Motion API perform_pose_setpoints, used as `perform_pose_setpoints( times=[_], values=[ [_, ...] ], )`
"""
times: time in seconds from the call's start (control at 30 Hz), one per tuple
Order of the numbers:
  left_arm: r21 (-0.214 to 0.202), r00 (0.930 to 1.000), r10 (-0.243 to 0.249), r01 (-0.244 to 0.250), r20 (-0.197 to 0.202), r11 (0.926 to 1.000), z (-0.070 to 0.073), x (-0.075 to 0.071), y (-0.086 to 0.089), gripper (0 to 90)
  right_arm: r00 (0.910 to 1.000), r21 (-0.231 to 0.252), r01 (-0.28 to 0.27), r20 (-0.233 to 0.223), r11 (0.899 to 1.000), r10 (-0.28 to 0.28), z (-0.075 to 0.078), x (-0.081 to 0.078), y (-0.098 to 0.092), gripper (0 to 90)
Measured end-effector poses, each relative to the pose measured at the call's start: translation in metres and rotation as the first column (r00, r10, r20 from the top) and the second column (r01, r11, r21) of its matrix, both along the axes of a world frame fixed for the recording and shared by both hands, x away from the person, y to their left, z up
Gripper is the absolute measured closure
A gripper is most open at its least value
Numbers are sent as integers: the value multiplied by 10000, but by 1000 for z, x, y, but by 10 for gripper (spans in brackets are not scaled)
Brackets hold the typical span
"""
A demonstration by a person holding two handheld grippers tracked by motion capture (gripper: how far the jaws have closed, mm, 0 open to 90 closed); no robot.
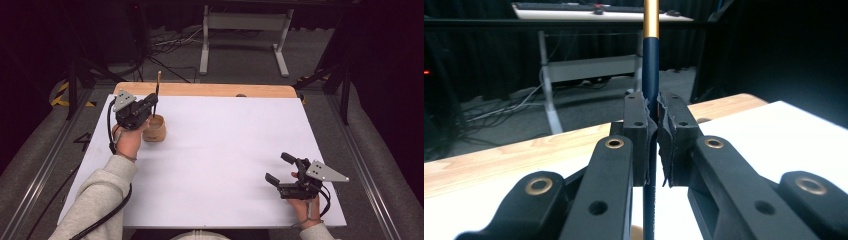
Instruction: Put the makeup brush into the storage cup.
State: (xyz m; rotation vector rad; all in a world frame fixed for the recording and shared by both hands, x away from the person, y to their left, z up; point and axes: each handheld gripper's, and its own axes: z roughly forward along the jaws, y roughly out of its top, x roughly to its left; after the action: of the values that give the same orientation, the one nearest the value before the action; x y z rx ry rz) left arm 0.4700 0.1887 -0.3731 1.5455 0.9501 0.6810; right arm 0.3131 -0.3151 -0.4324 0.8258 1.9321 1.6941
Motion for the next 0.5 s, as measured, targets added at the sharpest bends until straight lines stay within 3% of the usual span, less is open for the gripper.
perform_pose_setpoints(
  times=[0.5],
  values=[
    [63, 9995, 222, -220, -215, 9997, -19, 1, 5, 831, 10000, 45, -96, -26, 9999, 97, 0, 1, 2, 51]
  ],
)
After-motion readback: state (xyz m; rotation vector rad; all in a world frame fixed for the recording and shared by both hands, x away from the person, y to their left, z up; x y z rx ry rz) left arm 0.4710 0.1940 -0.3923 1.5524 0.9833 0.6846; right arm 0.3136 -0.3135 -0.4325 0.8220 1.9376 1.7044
